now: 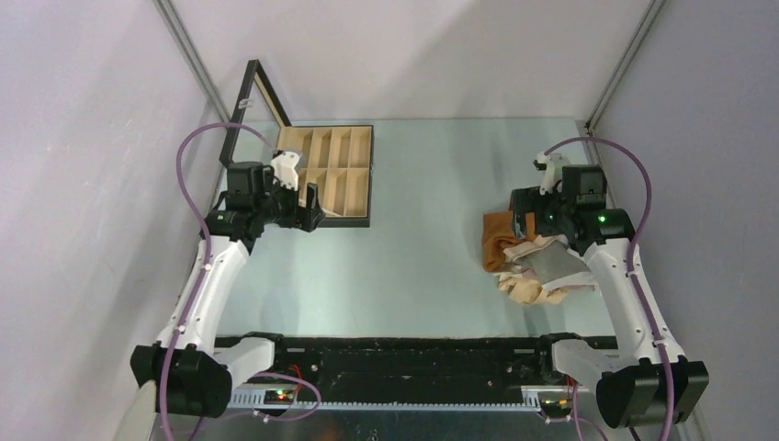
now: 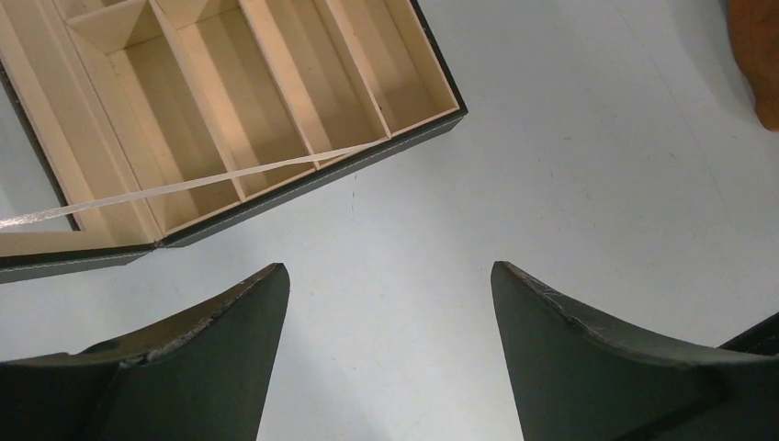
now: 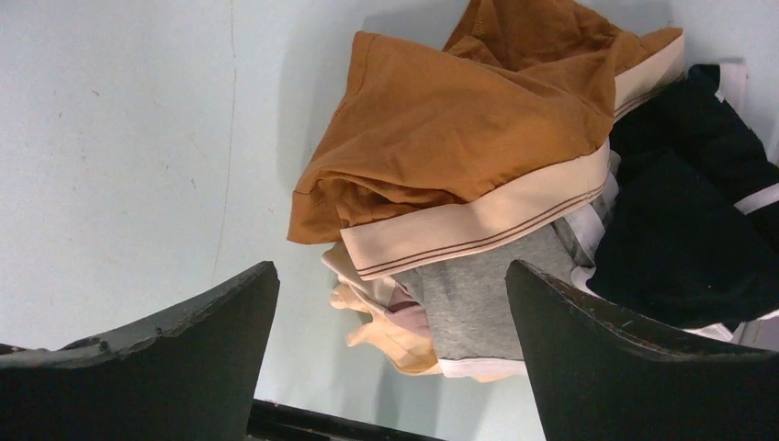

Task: Roll the underwear
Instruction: Move the underwear to the center of the board.

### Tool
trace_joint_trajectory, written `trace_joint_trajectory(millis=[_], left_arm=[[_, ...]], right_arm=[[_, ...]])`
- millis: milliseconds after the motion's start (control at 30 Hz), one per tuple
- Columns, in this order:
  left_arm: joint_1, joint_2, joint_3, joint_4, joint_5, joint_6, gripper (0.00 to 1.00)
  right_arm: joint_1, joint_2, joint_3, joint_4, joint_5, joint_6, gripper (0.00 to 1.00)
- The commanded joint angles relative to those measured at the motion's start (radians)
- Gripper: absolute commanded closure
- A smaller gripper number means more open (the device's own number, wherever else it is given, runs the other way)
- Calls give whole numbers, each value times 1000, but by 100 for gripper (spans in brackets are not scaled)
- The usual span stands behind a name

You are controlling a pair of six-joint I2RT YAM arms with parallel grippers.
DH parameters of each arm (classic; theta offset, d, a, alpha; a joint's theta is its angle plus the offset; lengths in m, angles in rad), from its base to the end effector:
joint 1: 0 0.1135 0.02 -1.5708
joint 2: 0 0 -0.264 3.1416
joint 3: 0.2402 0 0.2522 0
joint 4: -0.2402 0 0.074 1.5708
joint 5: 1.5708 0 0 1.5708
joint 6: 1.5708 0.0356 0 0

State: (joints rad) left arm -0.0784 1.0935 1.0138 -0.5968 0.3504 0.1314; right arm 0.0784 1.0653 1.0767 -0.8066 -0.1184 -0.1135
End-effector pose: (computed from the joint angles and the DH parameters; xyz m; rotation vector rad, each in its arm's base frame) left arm 0.2298 -0.0303 0.3210 0.4190 2.1836 -0.3639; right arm 0.2120 0.0209 0.3292 -0.2831 2.3452 0.1230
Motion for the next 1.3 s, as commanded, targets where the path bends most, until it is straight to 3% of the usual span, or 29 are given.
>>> trace_joint_trajectory(millis=[0, 100, 267, 467, 967, 1267], left_arm=[[-8, 18, 34, 13, 57, 0, 13], [-15, 22, 39, 9, 75, 28, 12], [-44, 22, 45, -21, 87, 163, 12], [-102, 29, 53, -83, 72, 300, 13], [-130, 44, 64, -86, 68, 282, 14], [-131, 33, 63, -73, 52, 278, 14]], right_arm=[[-4, -11, -3, -23, -110, -141, 4], [-3, -4, -10, -98, -213, -377, 20], [-14, 19, -28, -145, -264, -613, 28], [-32, 82, -51, -270, -321, -1008, 39], [-1, 239, -122, -70, -205, -1148, 38], [48, 260, -132, 38, -177, -1126, 64]])
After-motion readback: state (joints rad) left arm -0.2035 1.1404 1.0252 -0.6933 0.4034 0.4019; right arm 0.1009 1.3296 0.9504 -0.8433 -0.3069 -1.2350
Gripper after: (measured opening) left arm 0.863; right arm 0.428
